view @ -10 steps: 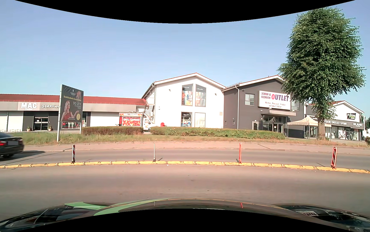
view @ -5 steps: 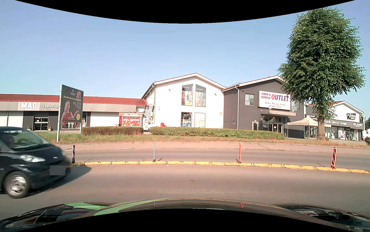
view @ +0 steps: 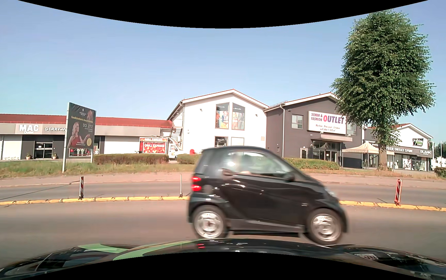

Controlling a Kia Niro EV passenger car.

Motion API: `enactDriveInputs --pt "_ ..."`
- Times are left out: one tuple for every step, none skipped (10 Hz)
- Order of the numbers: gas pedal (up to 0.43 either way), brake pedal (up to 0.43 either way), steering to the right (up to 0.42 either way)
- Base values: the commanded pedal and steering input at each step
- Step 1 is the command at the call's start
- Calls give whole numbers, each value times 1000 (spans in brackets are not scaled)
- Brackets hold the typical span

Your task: Follow the waypoints while adhering to traffic rules and regulations

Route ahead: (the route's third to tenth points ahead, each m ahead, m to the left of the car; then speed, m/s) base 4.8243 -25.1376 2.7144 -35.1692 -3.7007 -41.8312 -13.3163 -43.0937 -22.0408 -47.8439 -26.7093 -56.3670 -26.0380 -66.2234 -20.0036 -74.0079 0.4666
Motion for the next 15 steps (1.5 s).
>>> enactDriveInputs --pt "197 0 738" --pt "197 0 753" --pt "228 0 766" --pt "240 0 774" --pt "248 0 780" --pt "260 0 786" --pt "260 0 789" --pt "268 0 790" --pt "268 0 791" --pt "268 0 793" --pt "268 0 794" --pt "280 0 793" --pt "280 0 793" --pt "311 0 793" --pt "319 0 792"
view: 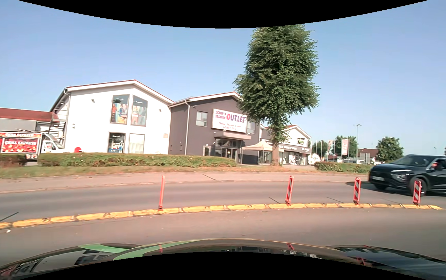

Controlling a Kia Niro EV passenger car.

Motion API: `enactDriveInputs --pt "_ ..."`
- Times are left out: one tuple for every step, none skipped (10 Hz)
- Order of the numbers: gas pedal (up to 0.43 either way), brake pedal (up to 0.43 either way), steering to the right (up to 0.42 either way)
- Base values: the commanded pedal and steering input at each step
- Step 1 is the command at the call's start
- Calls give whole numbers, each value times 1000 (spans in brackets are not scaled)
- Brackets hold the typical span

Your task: Follow the waypoints while adhering to traffic rules and regulations

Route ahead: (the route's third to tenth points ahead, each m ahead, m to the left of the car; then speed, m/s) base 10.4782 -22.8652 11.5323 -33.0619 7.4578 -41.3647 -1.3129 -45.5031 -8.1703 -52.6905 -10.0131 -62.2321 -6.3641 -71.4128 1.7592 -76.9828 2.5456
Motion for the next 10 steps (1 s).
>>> enactDriveInputs --pt "319 0 794" --pt "319 0 796" --pt "319 0 796" --pt "319 0 796" --pt "319 0 796" --pt "319 0 793" --pt "319 0 787" --pt "319 0 771" --pt "319 0 747" --pt "319 0 725"
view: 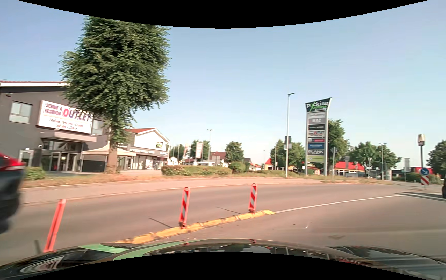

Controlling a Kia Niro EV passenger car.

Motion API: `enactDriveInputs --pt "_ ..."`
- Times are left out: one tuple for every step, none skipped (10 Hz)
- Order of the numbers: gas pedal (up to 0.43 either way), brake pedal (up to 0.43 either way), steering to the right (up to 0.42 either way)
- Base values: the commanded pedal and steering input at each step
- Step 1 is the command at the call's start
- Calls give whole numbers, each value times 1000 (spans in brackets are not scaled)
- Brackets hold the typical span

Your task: Follow the waypoints while adhering to traffic rules and regulations

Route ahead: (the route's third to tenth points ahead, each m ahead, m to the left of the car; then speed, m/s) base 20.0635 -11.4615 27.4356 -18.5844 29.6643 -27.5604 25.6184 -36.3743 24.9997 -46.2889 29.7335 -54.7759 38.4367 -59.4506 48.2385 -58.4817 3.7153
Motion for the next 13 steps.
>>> enactDriveInputs --pt "319 0 704" --pt "319 0 674" --pt "311 0 651" --pt "299 0 618" --pt "287 0 577" --pt "287 0 537" --pt "280 0 494" --pt "268 0 450" --pt "260 0 417" --pt "228 0 380" --pt "197 0 328" --pt "177 0 287" --pt "169 0 251"
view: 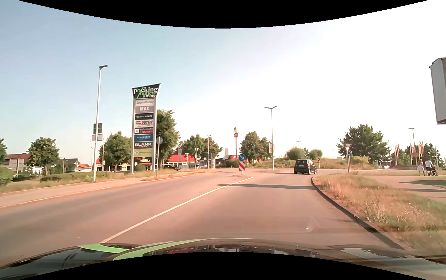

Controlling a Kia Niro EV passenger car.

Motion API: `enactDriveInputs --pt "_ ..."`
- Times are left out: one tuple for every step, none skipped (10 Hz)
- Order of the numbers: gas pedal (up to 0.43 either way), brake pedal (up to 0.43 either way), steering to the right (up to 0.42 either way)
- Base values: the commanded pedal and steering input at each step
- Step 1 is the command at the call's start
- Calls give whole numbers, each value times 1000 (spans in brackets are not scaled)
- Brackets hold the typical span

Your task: Follow the waypoints while adhering to traffic rules and regulations

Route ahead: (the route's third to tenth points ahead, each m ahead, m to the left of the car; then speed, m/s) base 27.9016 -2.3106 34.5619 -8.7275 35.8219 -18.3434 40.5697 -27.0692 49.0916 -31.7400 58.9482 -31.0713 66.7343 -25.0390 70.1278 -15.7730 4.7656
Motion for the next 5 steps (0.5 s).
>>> enactDriveInputs --pt "169 0 218" --pt "169 0 198" --pt "169 0 179" --pt "169 0 161" --pt "157 0 145"
